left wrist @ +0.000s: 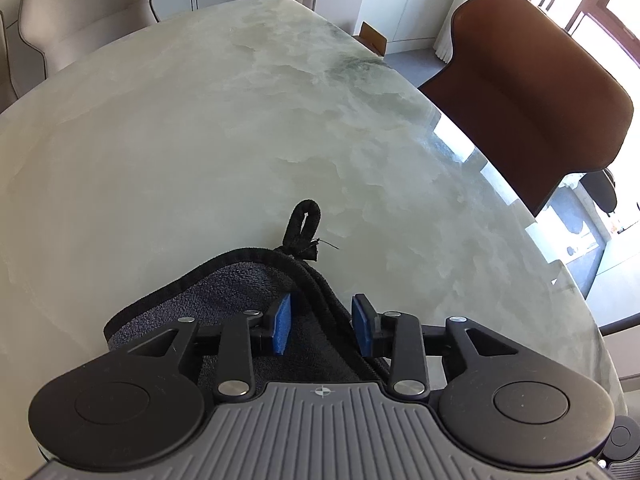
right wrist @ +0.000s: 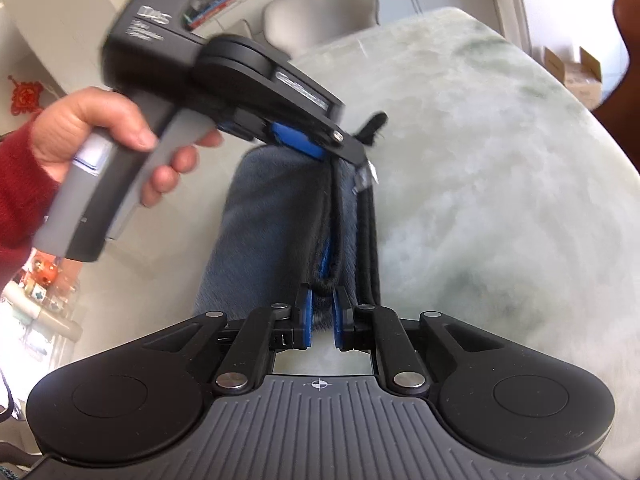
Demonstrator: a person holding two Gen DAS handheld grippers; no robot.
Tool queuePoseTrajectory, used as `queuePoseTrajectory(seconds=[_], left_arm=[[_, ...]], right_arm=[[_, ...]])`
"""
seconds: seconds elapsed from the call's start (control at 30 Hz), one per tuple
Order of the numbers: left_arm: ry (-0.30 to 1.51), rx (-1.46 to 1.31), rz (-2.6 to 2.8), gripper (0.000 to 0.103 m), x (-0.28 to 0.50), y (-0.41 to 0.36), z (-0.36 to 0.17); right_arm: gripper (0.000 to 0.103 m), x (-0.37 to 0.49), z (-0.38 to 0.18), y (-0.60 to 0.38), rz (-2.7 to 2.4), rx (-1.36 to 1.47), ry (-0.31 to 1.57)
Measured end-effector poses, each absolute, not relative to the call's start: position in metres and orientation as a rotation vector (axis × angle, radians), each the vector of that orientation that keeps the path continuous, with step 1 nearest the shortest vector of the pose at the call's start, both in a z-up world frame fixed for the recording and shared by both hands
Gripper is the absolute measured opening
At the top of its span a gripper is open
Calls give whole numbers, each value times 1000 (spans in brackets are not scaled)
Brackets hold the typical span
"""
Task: Fold towel
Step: 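Lift the towel edge with the right gripper and fold it over the towel, then lower the folded edge onto the towel and open the right gripper, then press the folded towel flat with the left gripper while the right gripper withdraws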
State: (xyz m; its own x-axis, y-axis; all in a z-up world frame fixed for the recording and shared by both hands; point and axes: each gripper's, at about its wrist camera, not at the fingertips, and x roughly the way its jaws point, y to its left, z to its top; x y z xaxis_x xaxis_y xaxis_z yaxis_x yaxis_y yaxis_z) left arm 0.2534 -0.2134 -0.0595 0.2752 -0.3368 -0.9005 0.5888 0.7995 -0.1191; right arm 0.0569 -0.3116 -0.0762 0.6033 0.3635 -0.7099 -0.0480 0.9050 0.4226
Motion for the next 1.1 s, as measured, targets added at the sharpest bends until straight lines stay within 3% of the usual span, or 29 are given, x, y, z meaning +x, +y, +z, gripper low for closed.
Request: queuePoseTrajectory(seconds=[0.3, 0.53, 0.7, 0.77, 0.8, 0.83, 1.1], left_arm=[[1010, 131, -653, 54, 243, -178, -38], [1065, 141, -637, 54, 236, -165, -54], [1086, 133, -633, 54, 225, -154, -59], [1091, 128, -627, 54, 224, -151, -60], [1093, 124, -625, 54, 224, -150, -60], [1095, 120, -624, 54, 224, -149, -59], [1109, 152, -639, 54, 219, -146, -64]], right_arm=[[12, 59, -78, -317, 230, 406, 925], [34, 68, -74, -322, 244, 415, 906], [34, 75, -77, -326, 227, 447, 914], [27, 75, -77, -327, 237, 450, 909], [13, 75, -77, -328, 239, 445, 908], [11, 74, -76, -328, 239, 443, 907], [14, 67, -79, -332, 210, 441, 934]])
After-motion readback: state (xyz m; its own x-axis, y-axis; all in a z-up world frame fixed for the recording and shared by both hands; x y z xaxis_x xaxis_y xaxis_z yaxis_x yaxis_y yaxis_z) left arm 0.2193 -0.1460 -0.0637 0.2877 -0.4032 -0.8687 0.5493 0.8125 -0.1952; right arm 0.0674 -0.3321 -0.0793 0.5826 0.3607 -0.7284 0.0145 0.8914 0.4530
